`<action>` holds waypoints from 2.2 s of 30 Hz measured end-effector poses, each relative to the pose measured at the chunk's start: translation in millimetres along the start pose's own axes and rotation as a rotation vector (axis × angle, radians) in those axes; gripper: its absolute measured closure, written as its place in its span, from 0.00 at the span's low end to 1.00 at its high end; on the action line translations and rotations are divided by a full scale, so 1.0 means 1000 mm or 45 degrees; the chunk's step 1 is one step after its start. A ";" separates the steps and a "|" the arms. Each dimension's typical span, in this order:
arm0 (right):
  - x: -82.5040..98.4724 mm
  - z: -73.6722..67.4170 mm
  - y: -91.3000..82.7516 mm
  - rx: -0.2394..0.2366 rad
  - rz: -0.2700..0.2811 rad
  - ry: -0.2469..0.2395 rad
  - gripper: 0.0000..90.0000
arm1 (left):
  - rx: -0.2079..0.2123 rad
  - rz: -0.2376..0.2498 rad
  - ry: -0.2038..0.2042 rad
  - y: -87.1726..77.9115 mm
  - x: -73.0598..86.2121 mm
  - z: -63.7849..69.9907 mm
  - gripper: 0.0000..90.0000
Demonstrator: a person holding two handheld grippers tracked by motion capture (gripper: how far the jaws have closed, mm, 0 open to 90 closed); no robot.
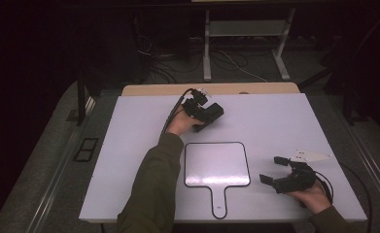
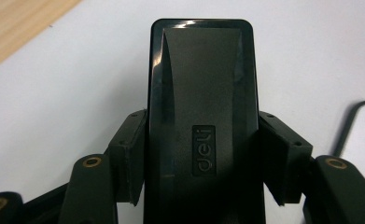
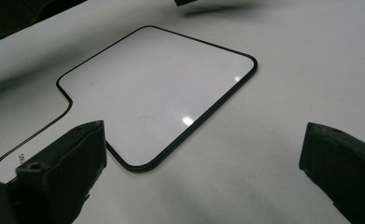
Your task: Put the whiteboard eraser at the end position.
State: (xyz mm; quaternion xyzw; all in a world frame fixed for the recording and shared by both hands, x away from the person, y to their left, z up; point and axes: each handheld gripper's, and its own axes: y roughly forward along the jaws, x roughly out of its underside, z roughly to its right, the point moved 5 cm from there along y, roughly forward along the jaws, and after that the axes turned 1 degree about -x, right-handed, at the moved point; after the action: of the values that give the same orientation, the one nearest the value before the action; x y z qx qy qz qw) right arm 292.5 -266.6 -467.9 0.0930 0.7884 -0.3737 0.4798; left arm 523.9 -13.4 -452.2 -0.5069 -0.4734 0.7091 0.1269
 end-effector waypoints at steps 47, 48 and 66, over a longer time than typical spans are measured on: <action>-0.002 0.006 0.007 -0.061 -0.046 -0.030 0.00 | 0.077 0.312 -0.066 -0.044 0.012 0.029 0.22; -0.002 0.006 0.007 -0.061 -0.047 -0.028 0.00 | 0.081 0.318 -0.079 -0.046 0.013 0.031 0.21; -0.002 0.007 0.005 -0.037 -0.041 -0.029 0.00 | 0.066 0.411 -0.063 -0.075 0.049 0.060 0.13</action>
State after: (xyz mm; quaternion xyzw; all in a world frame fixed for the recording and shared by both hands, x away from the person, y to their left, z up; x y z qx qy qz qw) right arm 301.0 -267.2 -470.9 0.0691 0.7896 -0.3711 0.4838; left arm 428.7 25.6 -419.1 -0.5552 -0.3706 0.7445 0.0126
